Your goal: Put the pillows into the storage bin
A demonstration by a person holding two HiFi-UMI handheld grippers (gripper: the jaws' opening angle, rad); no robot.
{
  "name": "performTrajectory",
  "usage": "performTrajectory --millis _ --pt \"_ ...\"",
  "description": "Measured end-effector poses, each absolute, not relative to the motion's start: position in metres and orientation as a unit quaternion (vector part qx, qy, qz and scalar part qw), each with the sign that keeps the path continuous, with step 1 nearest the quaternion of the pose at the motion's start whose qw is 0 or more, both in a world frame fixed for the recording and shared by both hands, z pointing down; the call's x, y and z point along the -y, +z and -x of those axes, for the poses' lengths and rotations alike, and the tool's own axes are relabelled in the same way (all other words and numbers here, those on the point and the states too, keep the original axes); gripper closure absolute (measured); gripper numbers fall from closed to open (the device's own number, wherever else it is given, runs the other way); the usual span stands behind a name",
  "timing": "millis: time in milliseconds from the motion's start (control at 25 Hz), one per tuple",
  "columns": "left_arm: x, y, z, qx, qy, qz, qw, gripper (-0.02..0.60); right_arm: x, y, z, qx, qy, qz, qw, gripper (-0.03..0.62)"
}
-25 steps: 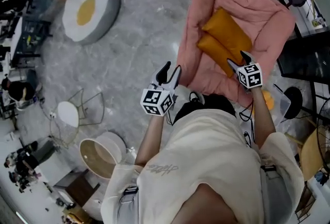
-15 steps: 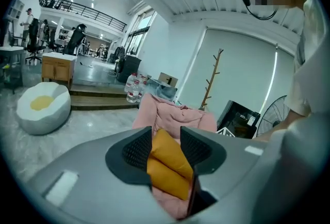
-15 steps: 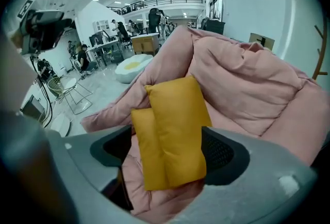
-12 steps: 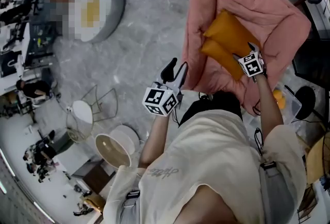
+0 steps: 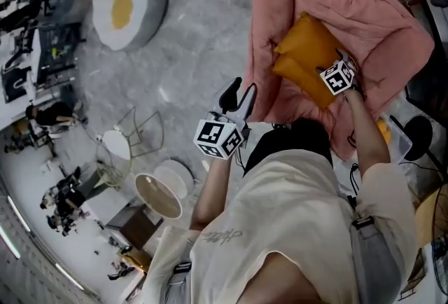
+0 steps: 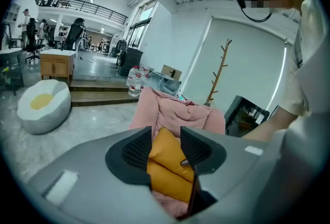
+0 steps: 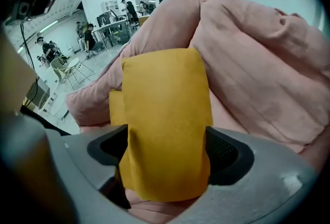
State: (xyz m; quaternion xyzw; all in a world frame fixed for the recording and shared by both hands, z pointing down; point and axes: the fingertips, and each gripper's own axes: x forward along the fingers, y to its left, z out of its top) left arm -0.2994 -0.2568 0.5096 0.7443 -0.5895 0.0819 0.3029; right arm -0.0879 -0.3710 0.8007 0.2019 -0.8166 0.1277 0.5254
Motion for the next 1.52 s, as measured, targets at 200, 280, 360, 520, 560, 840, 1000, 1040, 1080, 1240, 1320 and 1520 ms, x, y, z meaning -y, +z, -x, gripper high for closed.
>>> performTrajectory --millis 200,280,360,520,560,840,1000,1040,1080,1240,1320,1520 --pt "0.268 0.516 0.293 0.596 0.081 -0.736 0.31 0.403 0.377 0.833 0.085 0.801 0.122 -0.191 0.554 0.123" --pt "0.27 0.51 0.296 0.601 0.079 -0.732 0.31 0.403 0.379 0.835 0.087 0.797 0.126 -0.193 0.558 0.134" --pt "0.268 0.509 0.301 0.605 0.078 -0.729 0.31 0.403 0.38 0.836 0.091 0.794 0.127 -0.195 0.561 0.174" --pt "0.264 0.522 0.307 0.608 0.08 -0.726 0.312 0.403 0.371 0.841 0.093 0.796 0.13 -0.203 0.555 0.267" --pt "0.264 0.523 0.308 0.607 0.079 -0.726 0.312 0.403 0.368 0.84 0.093 0.798 0.133 -0.204 0.551 0.292" --pt "0.267 0.521 0.3 0.586 0.074 -0.75 0.298 0.403 0.355 0.821 0.091 0.812 0.126 -0.211 0.53 0.356" --pt "0.27 0.52 0.296 0.568 0.068 -0.769 0.285 0.403 0.34 0.803 0.09 0.818 0.128 -0.234 0.51 0.356" --pt "0.269 0.521 0.296 0.563 0.067 -0.774 0.282 0.403 0.335 0.798 0.09 0.818 0.13 -0.241 0.505 0.356" --pt "0.268 0.52 0.296 0.557 0.066 -0.779 0.279 0.403 0.33 0.793 0.09 0.818 0.131 -0.249 0.501 0.356" --pt "0.263 0.521 0.295 0.534 0.059 -0.801 0.265 0.403 0.314 0.773 0.086 0.815 0.132 -0.279 0.491 0.356" --pt "0.253 0.52 0.294 0.525 0.06 -0.809 0.259 0.403 0.3 0.765 0.083 0.813 0.132 -0.289 0.487 0.356" --pt "0.23 0.51 0.283 0.493 0.072 -0.834 0.237 0.403 0.276 0.732 0.057 0.799 0.131 -0.338 0.479 0.356"
